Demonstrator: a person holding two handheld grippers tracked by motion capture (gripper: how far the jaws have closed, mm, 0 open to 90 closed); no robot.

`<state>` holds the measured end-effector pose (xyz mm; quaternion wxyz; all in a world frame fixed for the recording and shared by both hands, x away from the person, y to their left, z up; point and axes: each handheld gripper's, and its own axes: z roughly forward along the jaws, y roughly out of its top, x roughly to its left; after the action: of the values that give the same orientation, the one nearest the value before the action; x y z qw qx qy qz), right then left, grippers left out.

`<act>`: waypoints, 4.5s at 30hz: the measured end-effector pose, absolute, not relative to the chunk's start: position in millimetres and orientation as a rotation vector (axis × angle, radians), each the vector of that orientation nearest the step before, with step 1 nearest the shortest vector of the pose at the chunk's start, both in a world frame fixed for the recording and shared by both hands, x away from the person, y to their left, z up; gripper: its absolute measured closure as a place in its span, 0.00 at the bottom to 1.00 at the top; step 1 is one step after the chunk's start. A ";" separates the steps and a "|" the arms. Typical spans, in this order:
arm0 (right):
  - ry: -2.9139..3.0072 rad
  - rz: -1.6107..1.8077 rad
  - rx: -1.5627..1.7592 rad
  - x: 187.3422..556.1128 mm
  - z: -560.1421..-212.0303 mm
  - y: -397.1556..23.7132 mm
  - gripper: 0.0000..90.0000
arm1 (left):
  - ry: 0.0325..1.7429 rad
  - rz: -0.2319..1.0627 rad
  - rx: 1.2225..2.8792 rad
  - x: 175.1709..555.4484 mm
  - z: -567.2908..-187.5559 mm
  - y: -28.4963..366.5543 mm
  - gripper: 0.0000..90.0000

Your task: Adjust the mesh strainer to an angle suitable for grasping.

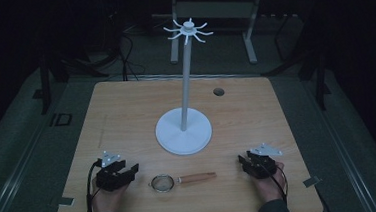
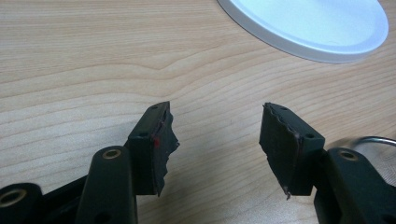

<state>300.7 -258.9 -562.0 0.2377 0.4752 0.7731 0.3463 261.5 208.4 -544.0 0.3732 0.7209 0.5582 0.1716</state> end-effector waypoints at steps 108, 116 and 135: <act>2.042 1.029 1.311 297.4 -560.0 -261.8 0.58 | 0.797 0.227 2.399 298.3 -476.9 78.5 0.62; 2.042 1.034 1.315 297.6 -560.0 -262.4 0.58 | 0.754 0.211 2.451 303.5 -473.8 64.5 0.63; 2.044 1.036 1.313 297.5 -560.0 -262.2 0.58 | 0.651 0.127 2.628 311.0 -479.6 40.7 0.63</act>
<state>297.5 -262.2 -560.0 0.2478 0.4818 0.7498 0.3799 311.0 40.7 -479.6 0.2140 0.9471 0.2347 0.0457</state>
